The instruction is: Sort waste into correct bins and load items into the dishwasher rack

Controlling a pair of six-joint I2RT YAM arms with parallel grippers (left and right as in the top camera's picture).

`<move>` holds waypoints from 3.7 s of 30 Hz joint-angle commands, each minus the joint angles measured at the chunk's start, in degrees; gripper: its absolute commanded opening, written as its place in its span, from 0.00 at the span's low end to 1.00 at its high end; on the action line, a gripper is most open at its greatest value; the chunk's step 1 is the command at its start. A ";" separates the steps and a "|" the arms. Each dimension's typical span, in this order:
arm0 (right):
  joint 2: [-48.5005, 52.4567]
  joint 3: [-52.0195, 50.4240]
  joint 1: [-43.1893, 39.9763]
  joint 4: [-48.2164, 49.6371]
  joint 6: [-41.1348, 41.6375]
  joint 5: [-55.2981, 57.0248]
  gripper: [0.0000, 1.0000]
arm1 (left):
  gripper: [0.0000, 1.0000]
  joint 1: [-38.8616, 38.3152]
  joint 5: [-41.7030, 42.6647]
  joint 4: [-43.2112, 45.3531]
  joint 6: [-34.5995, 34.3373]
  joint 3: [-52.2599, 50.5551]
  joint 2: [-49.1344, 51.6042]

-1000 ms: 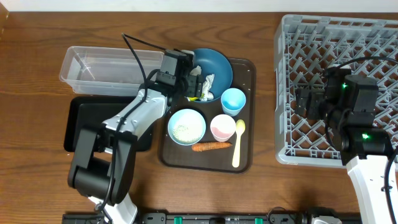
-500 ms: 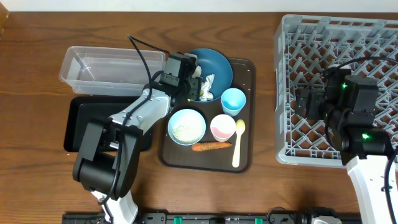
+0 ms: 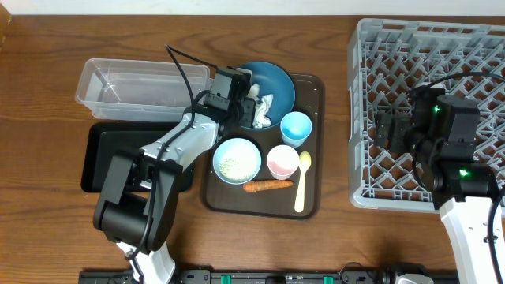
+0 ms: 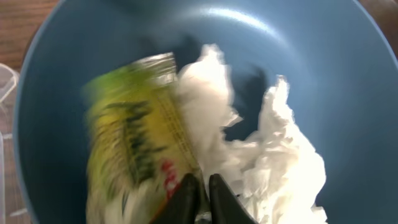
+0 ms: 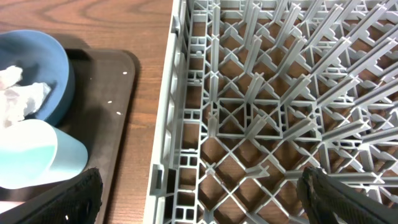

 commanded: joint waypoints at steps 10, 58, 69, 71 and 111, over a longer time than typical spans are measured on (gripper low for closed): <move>-0.48 1.11 0.87 -0.17 0.39 -0.46 0.99 | 0.06 -0.09 -0.55 -0.44 0.11 0.44 -6.16; -0.48 1.11 0.87 -0.17 0.39 -0.46 0.99 | 0.60 4.02 -0.02 0.74 0.13 0.35 -11.21; -0.48 1.11 0.87 -0.20 0.39 -0.48 0.99 | 0.61 -0.76 -0.07 9.33 0.13 0.35 1.36; -0.48 1.11 0.87 -0.22 0.39 -0.48 0.99 | 0.61 -0.85 -0.20 9.68 0.13 0.35 2.71; -0.48 1.11 0.87 -1.03 0.44 -0.46 0.99 | 0.07 16.92 -9.70 -6.51 0.11 0.35 -20.33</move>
